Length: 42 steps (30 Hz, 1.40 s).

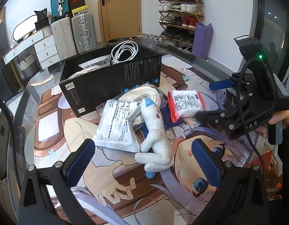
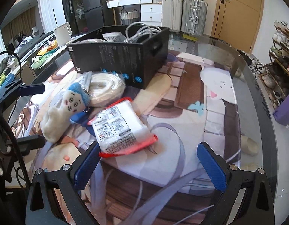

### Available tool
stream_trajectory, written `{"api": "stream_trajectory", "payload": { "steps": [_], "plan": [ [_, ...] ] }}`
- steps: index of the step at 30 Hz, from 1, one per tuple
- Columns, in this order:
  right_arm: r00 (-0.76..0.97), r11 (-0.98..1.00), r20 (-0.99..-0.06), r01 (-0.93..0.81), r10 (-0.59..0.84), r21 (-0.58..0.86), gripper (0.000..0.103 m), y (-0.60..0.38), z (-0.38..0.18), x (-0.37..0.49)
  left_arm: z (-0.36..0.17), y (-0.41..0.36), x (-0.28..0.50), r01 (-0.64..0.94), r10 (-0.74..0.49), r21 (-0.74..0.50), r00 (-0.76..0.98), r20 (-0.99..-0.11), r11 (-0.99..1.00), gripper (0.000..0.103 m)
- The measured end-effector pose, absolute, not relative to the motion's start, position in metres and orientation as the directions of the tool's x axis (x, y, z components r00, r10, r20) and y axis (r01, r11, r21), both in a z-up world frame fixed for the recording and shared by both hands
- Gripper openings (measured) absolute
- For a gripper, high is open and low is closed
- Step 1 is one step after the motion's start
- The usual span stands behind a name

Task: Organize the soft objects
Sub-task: 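Move both tools back over the plush doll and red-edged tissue packet, then grasp the red-edged tissue packet with the right tool while the left tool grasps the white plush doll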

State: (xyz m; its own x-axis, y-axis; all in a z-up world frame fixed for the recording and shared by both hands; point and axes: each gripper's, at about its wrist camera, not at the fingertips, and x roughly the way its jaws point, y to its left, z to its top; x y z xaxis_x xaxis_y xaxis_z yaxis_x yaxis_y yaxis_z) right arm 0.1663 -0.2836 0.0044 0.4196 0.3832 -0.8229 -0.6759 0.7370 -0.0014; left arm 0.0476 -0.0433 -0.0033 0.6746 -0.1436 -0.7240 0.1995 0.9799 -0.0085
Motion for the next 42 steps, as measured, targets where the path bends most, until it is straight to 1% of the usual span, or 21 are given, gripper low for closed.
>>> {"api": "stream_trajectory", "payload": {
  "steps": [4, 10, 15, 27, 29, 31, 33, 34, 35, 37, 39, 40, 42],
  "plan": [
    [0.417, 0.754, -0.825, -0.657, 0.381, 0.016, 0.102, -0.29, 0.005, 0.17, -0.004, -0.043, 0.049, 0.198, -0.143, -0.01, 0.673, -0.726, 0.98, 0.103],
    [0.385, 0.734, -0.821, -0.677, 0.422, 0.06, 0.102, -0.275, 0.003, 0.164, -0.004, -0.039, 0.049, 0.194, -0.139, -0.008, 0.674, -0.726, 0.981, 0.103],
    [0.4, 0.724, -0.816, -0.689, 0.418, 0.033, 0.102, -0.257, 0.001, 0.156, -0.003, -0.033, 0.05, 0.179, -0.126, -0.004, 0.677, -0.725, 0.984, 0.103],
    [0.432, 0.767, -0.807, -0.64, 0.403, 0.04, 0.101, -0.246, 0.0, 0.163, 0.004, -0.024, 0.05, 0.163, -0.12, -0.009, 0.688, -0.716, 0.987, 0.103],
    [0.436, 0.763, -0.804, -0.646, 0.404, 0.033, 0.098, -0.246, 0.0, 0.161, 0.004, -0.025, 0.05, 0.166, -0.123, -0.01, 0.689, -0.714, 0.986, 0.103],
    [0.442, 0.758, -0.801, -0.652, 0.404, 0.023, 0.09, -0.247, 0.001, 0.16, 0.003, -0.027, 0.05, 0.169, -0.124, -0.008, 0.688, -0.715, 0.986, 0.103],
    [0.442, 0.756, -0.801, -0.655, 0.404, 0.02, 0.086, -0.248, 0.002, 0.159, 0.003, -0.028, 0.051, 0.172, -0.125, -0.007, 0.686, -0.717, 0.985, 0.103],
    [0.444, 0.755, -0.799, -0.655, 0.405, 0.018, 0.081, -0.249, 0.002, 0.159, 0.002, -0.029, 0.051, 0.174, -0.126, -0.008, 0.685, -0.718, 0.985, 0.103],
    [0.446, 0.755, -0.798, -0.655, 0.405, 0.018, 0.079, -0.251, 0.003, 0.159, 0.002, -0.03, 0.051, 0.175, -0.127, -0.008, 0.684, -0.718, 0.985, 0.103],
    [0.447, 0.757, -0.797, -0.653, 0.407, 0.02, 0.069, -0.253, 0.004, 0.16, 0.002, -0.031, 0.051, 0.177, -0.128, -0.007, 0.684, -0.718, 0.984, 0.103],
    [0.446, 0.754, -0.795, -0.657, 0.411, 0.021, 0.064, -0.256, 0.005, 0.161, 0.001, -0.033, 0.05, 0.18, -0.131, -0.008, 0.685, -0.717, 0.984, 0.103],
    [0.446, 0.752, -0.795, -0.658, 0.412, 0.021, 0.061, -0.257, 0.005, 0.162, 0.001, -0.034, 0.05, 0.18, -0.132, -0.009, 0.685, -0.716, 0.984, 0.103],
    [0.442, 0.749, -0.796, -0.662, 0.414, 0.022, 0.061, -0.259, 0.006, 0.162, 0.001, -0.035, 0.051, 0.183, -0.134, -0.01, 0.684, -0.717, 0.983, 0.103]
  ]
}}
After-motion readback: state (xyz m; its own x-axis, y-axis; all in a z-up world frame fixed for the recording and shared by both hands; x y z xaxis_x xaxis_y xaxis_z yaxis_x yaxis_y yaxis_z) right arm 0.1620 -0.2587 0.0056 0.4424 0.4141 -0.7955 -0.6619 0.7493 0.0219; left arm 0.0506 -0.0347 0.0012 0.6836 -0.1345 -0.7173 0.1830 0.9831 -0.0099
